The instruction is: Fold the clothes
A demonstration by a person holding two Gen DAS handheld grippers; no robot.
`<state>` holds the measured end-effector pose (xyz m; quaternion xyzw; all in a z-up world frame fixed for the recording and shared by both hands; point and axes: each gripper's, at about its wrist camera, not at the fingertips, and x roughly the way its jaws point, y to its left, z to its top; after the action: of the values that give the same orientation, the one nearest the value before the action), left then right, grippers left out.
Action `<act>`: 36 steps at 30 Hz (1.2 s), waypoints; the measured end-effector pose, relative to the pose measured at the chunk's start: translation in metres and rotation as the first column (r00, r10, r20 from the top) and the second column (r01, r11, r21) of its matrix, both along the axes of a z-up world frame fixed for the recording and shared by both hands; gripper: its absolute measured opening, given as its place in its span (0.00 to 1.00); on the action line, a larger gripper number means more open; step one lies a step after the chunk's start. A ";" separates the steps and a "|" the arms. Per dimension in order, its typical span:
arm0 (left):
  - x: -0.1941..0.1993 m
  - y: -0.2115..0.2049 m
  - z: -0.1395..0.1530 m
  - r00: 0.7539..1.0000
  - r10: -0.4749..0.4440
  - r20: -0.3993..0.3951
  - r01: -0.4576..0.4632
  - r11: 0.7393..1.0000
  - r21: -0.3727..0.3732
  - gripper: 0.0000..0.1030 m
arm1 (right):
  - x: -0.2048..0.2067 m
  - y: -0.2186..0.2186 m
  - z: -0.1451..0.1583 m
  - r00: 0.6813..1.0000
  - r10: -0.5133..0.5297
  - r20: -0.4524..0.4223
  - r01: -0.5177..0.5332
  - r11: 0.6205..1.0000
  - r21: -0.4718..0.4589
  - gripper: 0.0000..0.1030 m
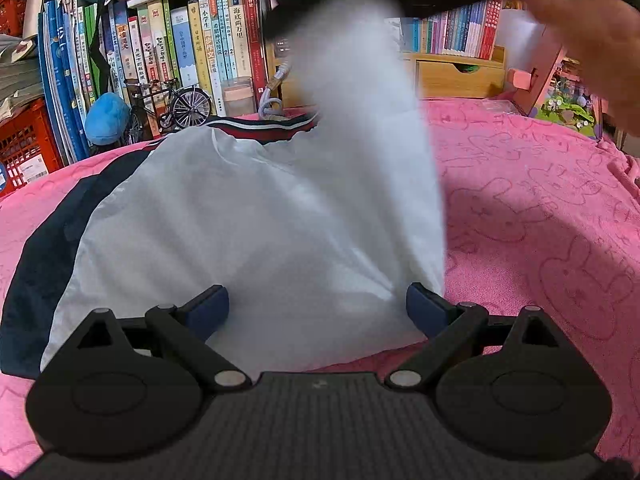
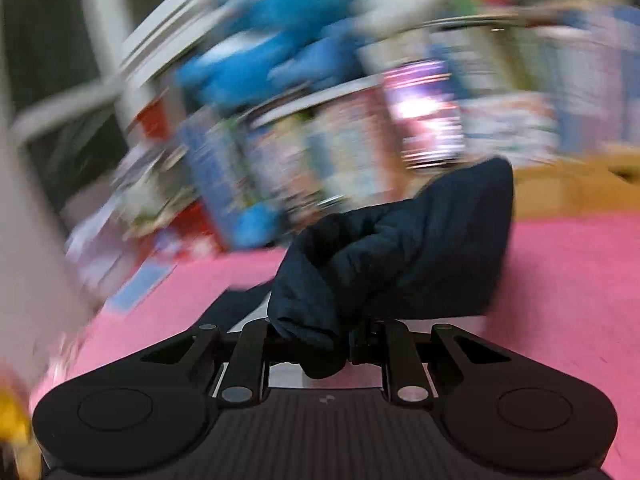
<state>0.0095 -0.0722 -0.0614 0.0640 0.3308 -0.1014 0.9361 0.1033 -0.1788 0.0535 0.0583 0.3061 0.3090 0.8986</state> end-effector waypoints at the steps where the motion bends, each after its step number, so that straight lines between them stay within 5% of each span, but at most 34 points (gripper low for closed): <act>1: 0.000 0.000 0.000 1.000 0.001 0.000 -0.001 1.000 -0.001 0.95 | 0.005 0.016 -0.001 0.998 0.060 -0.009 -0.060 0.998 -0.035 0.20; 8: 0.001 0.000 0.000 1.000 0.003 -0.003 -0.003 1.000 -0.006 0.95 | 0.028 0.089 -0.027 0.930 0.341 -0.135 -0.361 0.915 -0.180 0.23; 13: 0.001 0.000 0.001 1.000 0.003 -0.005 -0.003 1.000 -0.009 0.95 | 0.024 0.102 -0.041 0.890 0.415 -0.189 -0.450 0.865 -0.221 0.56; 16: 0.001 -0.001 0.001 1.000 0.004 -0.005 -0.004 1.000 -0.010 0.95 | 0.016 0.085 -0.021 0.874 0.468 -0.126 -0.483 0.865 -0.134 0.76; 18: 0.002 -0.001 0.002 1.000 0.006 -0.005 -0.006 1.000 -0.010 0.95 | 0.013 0.061 -0.004 0.892 0.447 -0.059 -0.451 0.890 -0.073 0.91; 20: 0.002 -0.003 0.002 1.000 0.006 -0.005 -0.006 1.000 -0.010 0.95 | 0.010 0.034 0.013 0.922 0.388 0.003 -0.388 0.921 -0.025 0.94; 24: 0.001 -0.003 0.003 1.000 0.008 -0.007 -0.008 1.000 -0.012 0.95 | -0.006 -0.028 0.012 0.994 0.101 0.035 -0.101 0.995 0.011 0.98; 30: 0.003 -0.005 0.004 1.000 0.014 -0.012 -0.014 1.000 -0.014 0.97 | -0.051 -0.083 -0.046 0.983 -0.173 0.054 0.175 0.984 -0.018 0.98; 36: 0.003 -0.004 0.003 1.000 0.019 -0.015 -0.019 1.000 -0.013 0.99 | -0.084 -0.095 -0.082 0.978 -0.207 0.004 0.207 0.975 -0.079 0.98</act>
<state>0.0124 -0.0762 -0.0579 0.0537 0.3375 -0.0952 0.9350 0.0197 -0.2733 -0.0289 0.0549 0.3123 0.2014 0.9268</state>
